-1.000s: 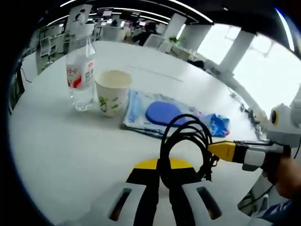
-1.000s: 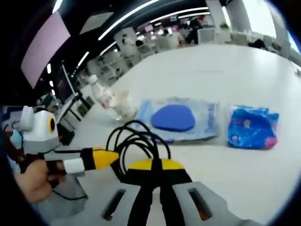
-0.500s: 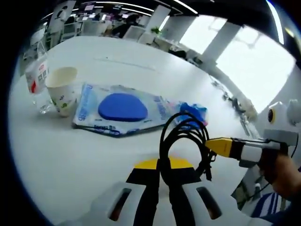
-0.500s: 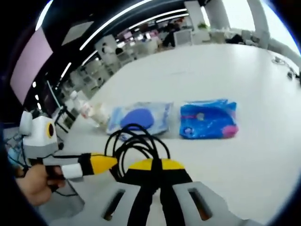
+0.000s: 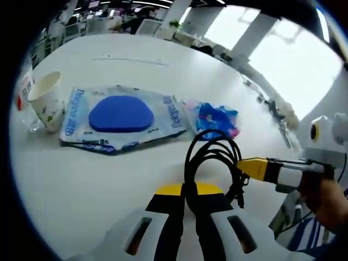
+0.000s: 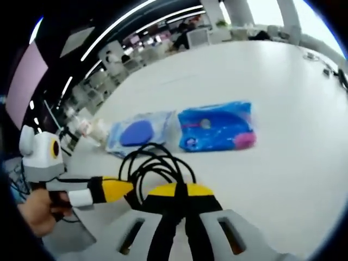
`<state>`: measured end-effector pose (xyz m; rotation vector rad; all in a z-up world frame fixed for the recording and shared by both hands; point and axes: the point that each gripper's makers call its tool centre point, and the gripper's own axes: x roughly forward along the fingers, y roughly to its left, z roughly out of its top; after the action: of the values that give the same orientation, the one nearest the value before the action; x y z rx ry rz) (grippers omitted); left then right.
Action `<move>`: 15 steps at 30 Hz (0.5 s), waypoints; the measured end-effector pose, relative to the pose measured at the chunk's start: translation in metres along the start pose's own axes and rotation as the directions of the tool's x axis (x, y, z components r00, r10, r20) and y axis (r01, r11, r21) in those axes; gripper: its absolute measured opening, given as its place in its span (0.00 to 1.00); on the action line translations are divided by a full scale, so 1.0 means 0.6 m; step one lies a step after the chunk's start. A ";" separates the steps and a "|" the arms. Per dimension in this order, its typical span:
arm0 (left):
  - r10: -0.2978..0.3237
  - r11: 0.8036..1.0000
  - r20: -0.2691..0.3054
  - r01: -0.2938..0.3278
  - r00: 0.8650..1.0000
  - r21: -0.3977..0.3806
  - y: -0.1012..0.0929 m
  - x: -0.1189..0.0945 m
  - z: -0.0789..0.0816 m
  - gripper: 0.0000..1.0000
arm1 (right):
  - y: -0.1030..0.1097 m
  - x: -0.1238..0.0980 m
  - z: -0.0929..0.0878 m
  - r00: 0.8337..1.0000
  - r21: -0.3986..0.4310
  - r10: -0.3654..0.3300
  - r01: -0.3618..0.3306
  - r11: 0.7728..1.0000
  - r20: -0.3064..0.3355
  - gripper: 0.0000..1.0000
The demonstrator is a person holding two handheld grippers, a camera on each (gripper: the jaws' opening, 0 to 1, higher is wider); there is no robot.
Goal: Arrange the tabletop items into an orderly group along one side of the table until the central work area is clear of visible clutter.
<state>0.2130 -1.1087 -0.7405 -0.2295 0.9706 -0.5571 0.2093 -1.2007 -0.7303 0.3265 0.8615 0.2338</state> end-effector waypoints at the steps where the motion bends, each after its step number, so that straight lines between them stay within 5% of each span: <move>1: 0.001 1.000 -0.007 -0.001 1.000 0.003 0.002 0.003 -0.002 0.05 | -0.001 0.003 0.000 1.000 -0.004 0.004 -0.004 1.000 -0.005 0.00; 15: 0.042 0.999 -0.058 -0.042 0.997 0.001 0.006 0.032 -0.014 0.06 | -0.032 0.032 -0.017 0.997 0.014 0.037 -0.036 0.999 -0.075 0.00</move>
<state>0.2158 -1.1154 -0.7603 -0.1936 1.0294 -0.5275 0.2146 -1.2101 -0.7569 0.3472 0.9319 0.2755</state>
